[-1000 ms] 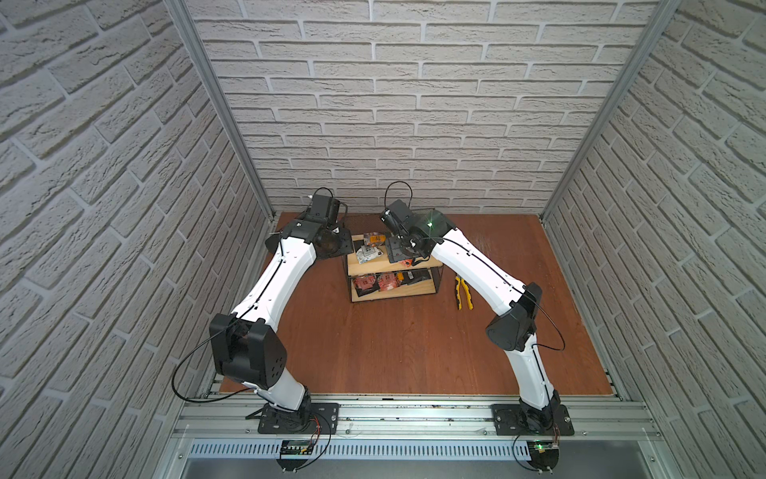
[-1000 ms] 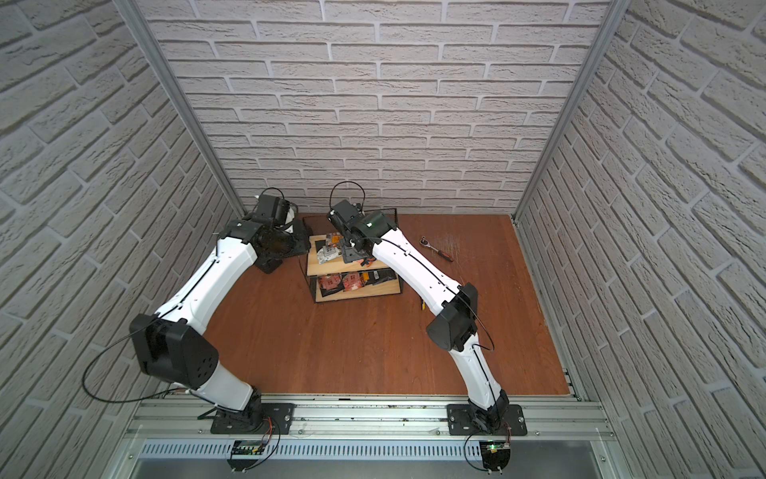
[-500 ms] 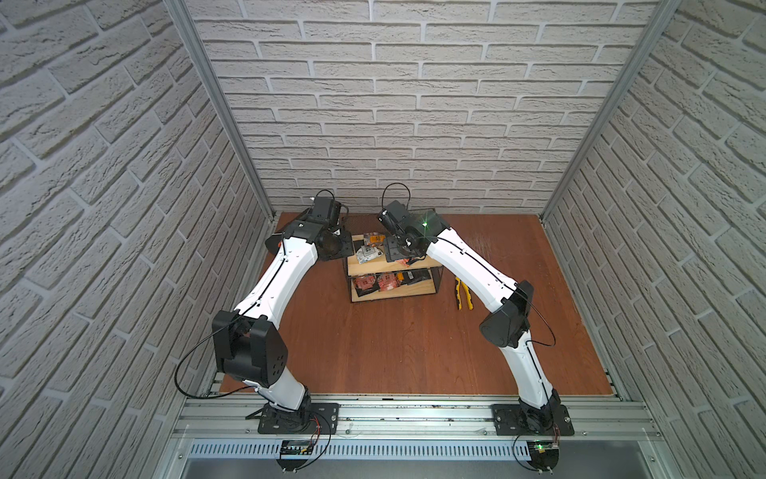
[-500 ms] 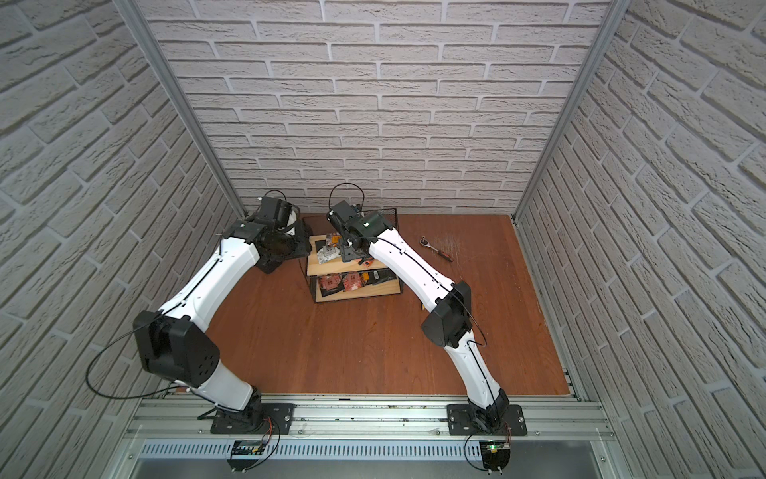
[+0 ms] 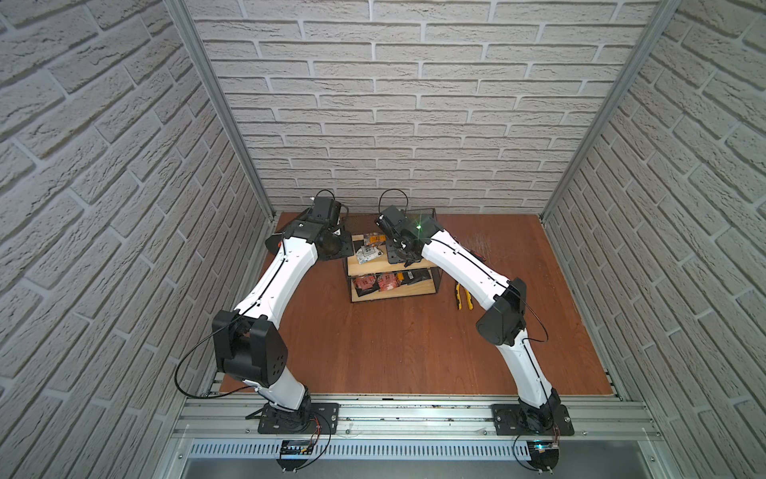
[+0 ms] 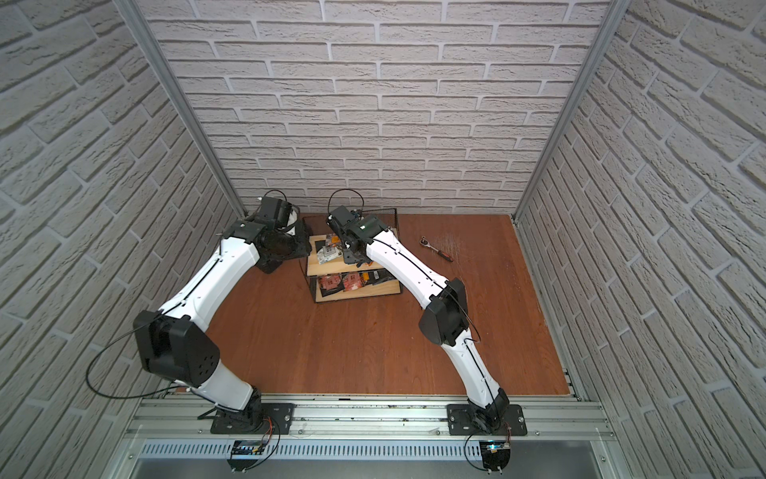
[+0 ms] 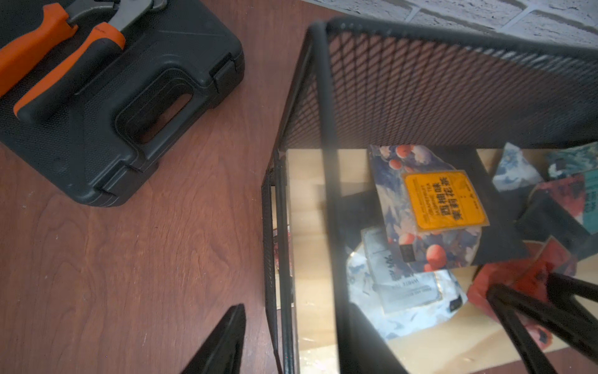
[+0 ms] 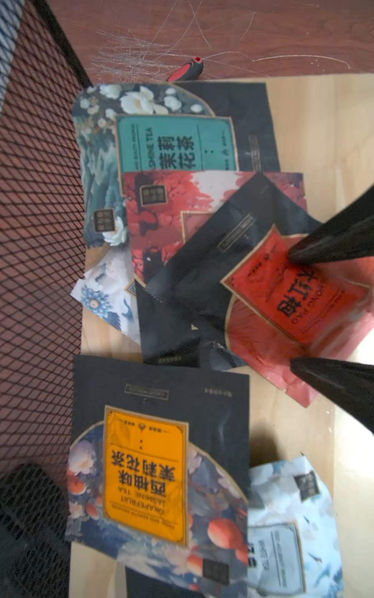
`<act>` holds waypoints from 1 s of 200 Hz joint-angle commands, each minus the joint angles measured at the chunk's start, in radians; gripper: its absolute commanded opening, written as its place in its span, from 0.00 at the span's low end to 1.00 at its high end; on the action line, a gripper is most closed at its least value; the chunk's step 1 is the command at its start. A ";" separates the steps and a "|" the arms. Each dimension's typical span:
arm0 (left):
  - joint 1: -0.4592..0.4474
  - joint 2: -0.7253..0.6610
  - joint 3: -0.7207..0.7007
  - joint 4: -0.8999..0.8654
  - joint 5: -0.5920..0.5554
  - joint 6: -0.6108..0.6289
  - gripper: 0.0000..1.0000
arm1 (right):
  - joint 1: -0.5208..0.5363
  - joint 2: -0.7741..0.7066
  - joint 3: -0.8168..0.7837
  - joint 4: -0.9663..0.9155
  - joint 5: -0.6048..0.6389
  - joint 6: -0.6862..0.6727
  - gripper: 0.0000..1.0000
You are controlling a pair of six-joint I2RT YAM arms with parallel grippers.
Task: Remove the tea bags from the shelf
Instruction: Pick up the tea bag from the shelf, then place the tea bag at the center of the board.
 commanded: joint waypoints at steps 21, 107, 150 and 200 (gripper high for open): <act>0.003 0.017 0.005 0.019 0.006 0.018 0.52 | -0.004 -0.058 -0.063 -0.011 -0.020 0.028 0.35; 0.003 0.032 0.019 0.016 0.008 0.024 0.52 | -0.004 -0.141 -0.064 0.008 -0.013 0.040 0.12; 0.003 0.037 0.019 0.021 0.011 0.024 0.52 | 0.003 -0.228 -0.104 0.044 -0.020 0.023 0.06; 0.003 0.051 0.021 0.025 0.018 0.021 0.47 | 0.008 -0.387 -0.279 0.119 -0.041 0.017 0.06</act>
